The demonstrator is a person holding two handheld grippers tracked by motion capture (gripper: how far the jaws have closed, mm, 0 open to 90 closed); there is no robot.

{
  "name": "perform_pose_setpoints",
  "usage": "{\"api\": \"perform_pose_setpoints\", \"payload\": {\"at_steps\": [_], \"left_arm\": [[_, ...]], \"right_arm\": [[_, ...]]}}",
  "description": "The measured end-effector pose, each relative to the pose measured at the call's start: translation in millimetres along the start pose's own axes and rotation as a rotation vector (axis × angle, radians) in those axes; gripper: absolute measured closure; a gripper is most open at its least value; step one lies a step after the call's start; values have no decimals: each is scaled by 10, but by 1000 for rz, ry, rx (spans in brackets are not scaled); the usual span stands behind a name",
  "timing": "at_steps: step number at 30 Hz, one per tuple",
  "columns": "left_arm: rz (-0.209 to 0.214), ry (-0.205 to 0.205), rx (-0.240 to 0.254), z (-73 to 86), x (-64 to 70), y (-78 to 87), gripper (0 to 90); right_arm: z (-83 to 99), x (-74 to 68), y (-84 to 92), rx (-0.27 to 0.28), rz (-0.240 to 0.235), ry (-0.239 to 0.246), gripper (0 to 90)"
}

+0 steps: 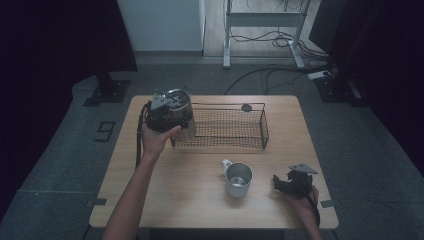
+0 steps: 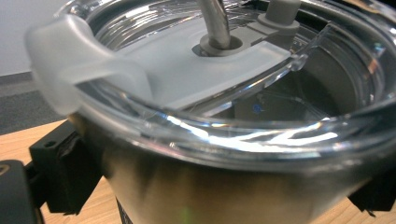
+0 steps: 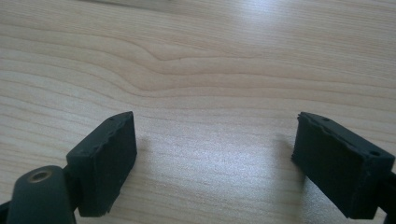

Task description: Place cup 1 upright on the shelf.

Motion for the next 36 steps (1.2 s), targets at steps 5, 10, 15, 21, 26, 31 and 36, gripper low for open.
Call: {"api": "perform_pose_setpoints", "payload": {"at_steps": [5,10,15,21,26,31,36], "left_arm": [[-3,5,-4,-28,-20,-37,42],[-7,10,-9,-45,-41,-85,42],[-4,23,-8,-59,-65,-119,42],[-11,23,-13,-82,-84,-169,42],[-19,17,-11,-110,-91,-196,42],[-23,12,-15,-136,-88,-237,42],[-28,-1,-22,-154,-57,-298,42]], "right_arm": [[0,2,0,0,1,-1,132],[0,3,0,0,2,-1,133],[0,5,0,0,2,-2,133],[0,6,0,0,3,-3,133],[0,6,0,0,2,-2,133],[1,6,0,-1,2,-2,133],[1,5,1,-1,2,-3,133]]}}
Point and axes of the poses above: each handheld gripper's, and its own axes: y roughly backward along the jaws, z roughly out of its underside, x roughly to its right, the point moved 8 cm from there along -y, roughly forward along the jaws, and after that the axes turned 9 degrees about z, right-handed, at the moved point
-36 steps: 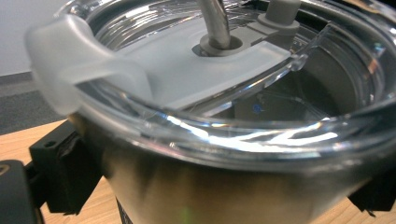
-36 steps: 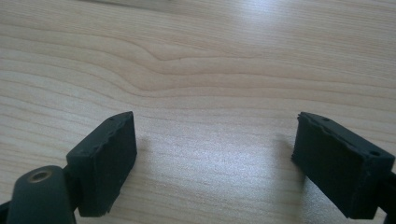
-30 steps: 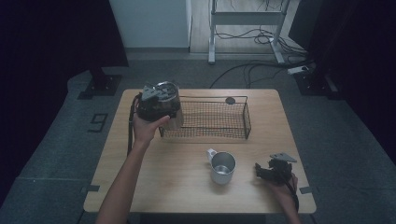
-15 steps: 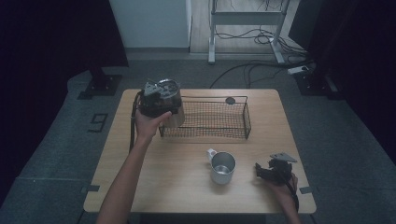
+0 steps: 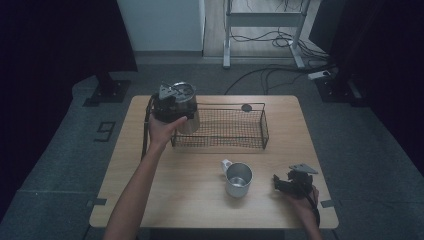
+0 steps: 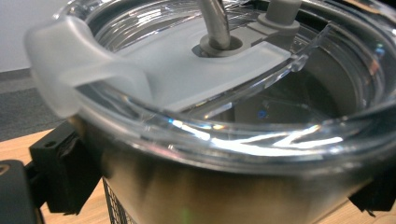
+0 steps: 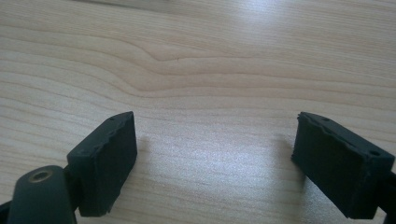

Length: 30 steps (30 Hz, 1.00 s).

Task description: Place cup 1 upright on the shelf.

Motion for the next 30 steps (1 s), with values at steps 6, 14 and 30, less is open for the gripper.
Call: {"api": "perform_pose_setpoints", "payload": {"at_steps": [6,14,30], "left_arm": [[9,-11,-4,-31,47,-79,42],[13,-20,-17,-18,82,-184,42],[5,-7,-41,-1,21,-376,42]], "right_arm": [[0,0,0,0,0,0,133],[0,0,0,0,0,0,133],[0,0,0,0,0,0,133]]}}
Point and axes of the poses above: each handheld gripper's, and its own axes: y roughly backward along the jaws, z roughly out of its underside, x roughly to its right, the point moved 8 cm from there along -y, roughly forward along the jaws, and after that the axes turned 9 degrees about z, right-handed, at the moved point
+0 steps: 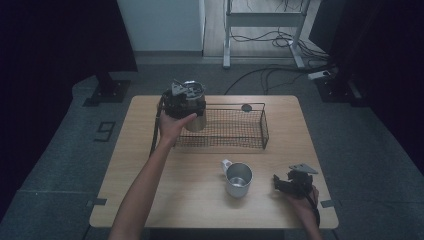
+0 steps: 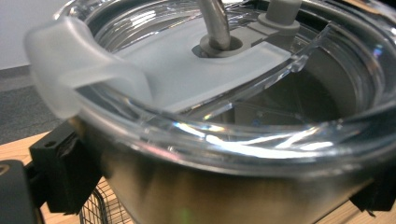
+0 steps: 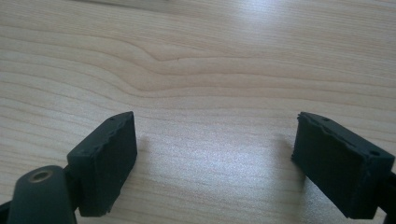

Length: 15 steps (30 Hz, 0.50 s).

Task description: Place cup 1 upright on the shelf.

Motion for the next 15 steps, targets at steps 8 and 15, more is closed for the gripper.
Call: {"api": "perform_pose_setpoints", "payload": {"at_steps": [8,15], "left_arm": [[-4,4,-11,33,-40,-126,42],[-13,12,-30,102,-88,-225,42]], "right_arm": [[0,1,0,1,1,0,133],[0,1,1,0,1,-1,133]]}}
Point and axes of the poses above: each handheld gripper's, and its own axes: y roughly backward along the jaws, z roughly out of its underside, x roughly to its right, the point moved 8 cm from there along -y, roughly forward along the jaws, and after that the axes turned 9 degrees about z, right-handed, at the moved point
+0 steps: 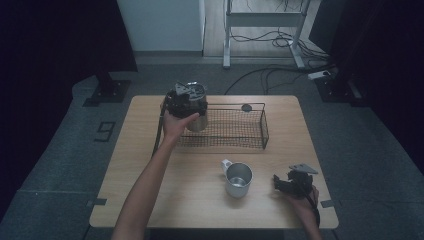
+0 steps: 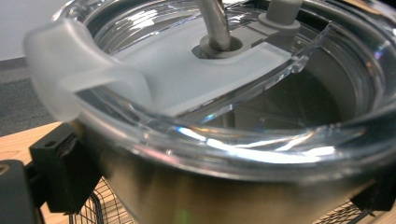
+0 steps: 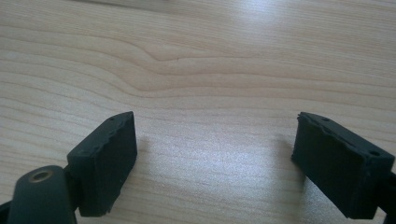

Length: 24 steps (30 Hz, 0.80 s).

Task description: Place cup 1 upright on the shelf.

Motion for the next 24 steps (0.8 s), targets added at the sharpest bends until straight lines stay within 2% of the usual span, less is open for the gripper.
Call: {"api": "perform_pose_setpoints", "payload": {"at_steps": [18,24], "left_arm": [[-10,15,-46,178,-25,-197,42],[-10,39,-61,255,-66,-246,42]], "right_arm": [[0,1,0,0,1,1,133],[0,1,-1,0,0,1,133]]}}
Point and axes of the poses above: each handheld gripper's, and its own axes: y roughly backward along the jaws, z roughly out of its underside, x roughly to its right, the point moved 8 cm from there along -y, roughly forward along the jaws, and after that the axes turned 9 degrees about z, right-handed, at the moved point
